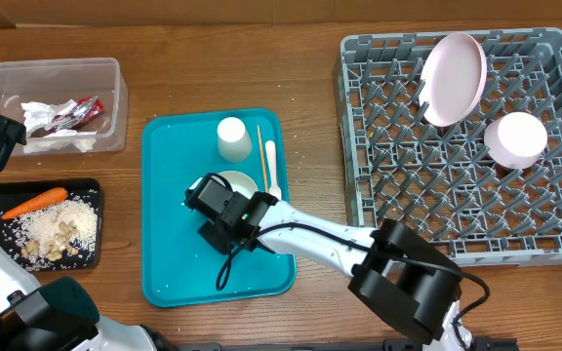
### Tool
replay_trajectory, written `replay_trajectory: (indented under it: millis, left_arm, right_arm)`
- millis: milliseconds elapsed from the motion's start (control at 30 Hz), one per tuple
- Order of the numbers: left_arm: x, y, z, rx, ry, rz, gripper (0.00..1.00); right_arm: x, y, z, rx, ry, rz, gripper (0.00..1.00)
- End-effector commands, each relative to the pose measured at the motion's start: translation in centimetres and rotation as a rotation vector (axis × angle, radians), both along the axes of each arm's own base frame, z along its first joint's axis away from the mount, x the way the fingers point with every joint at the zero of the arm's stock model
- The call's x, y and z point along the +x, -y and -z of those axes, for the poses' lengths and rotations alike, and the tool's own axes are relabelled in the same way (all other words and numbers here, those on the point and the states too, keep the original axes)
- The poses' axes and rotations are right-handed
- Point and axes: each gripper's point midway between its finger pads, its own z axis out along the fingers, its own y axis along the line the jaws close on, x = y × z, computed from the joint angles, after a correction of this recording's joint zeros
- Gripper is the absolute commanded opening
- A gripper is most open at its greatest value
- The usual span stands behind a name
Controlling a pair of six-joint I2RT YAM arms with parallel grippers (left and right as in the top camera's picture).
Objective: Sort waste into correct bins and load items into the dishwasher rack
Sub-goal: 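Lower the right gripper and pinch the white bowl's rim, then lift the white bowl and carry it right into the grey rack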
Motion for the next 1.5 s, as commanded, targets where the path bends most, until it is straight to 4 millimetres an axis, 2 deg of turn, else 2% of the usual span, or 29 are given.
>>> replay_trajectory:
  millis: [0,200,467,633,867,933,1000,1200,1333,1433,1467]
  left_arm:
    - [-0.2,-0.3,0.3,0.004,-0.015,-0.015,1.00]
    - [-0.2,-0.3,0.3,0.004,-0.015,-0.014,1.00]
    - [-0.2,-0.3,0.3,0.004,-0.015,-0.014,1.00]
    - [-0.2,-0.2,0.2,0.003,-0.015,-0.014,1.00]
    - [-0.2,-0.3,0.3,0.004,-0.015,-0.014,1.00]
    - [-0.2,-0.3,0.3,0.004,-0.015,-0.014,1.00]
    - [-0.2,-0.3,0.3,0.004,-0.015,-0.015,1.00]
    - [-0.2,-0.2,0.2,0.003,-0.015,-0.014,1.00]
    - [-0.2,-0.3,0.3,0.004,-0.015,-0.014,1.00]
    - [-0.2,-0.3,0.3,0.004,-0.015,-0.014,1.00]
    - [-0.2,-0.3,0.3,0.004,-0.015,-0.014,1.00]
  right_arm:
    - [0.3,-0.4,0.0,0.004,0.009,0.006,0.48]
    - [0.4,-0.5,-0.2,0.006,0.010,0.006,0.39]
    - [0.9,-1.3,-2.1,0.020,0.008,0.026,0.32]
    - [0.7,-1.0,-2.0,0.006,-0.001,0.026,0.25]
    - [0.5,-0.6,-1.7,-0.009,-0.016,0.037,0.24]
    - [0.4,-0.5,-1.6,-0.010,-0.024,0.051,0.20]
    - [0.3,-0.5,-1.6,-0.009,-0.027,0.050,0.11]
    - [0.5,-0.8,-2.0,0.009,-0.032,0.072,0.04]
    - [0.2,-1.7,-3.3,0.046,-0.055,0.054,0.04]
    - [0.2,-2.4,-5.5,0.079,-0.060,0.047,0.04]
    - [0.5,-2.4,-7.2,0.093,-0.055,0.056,0.04]
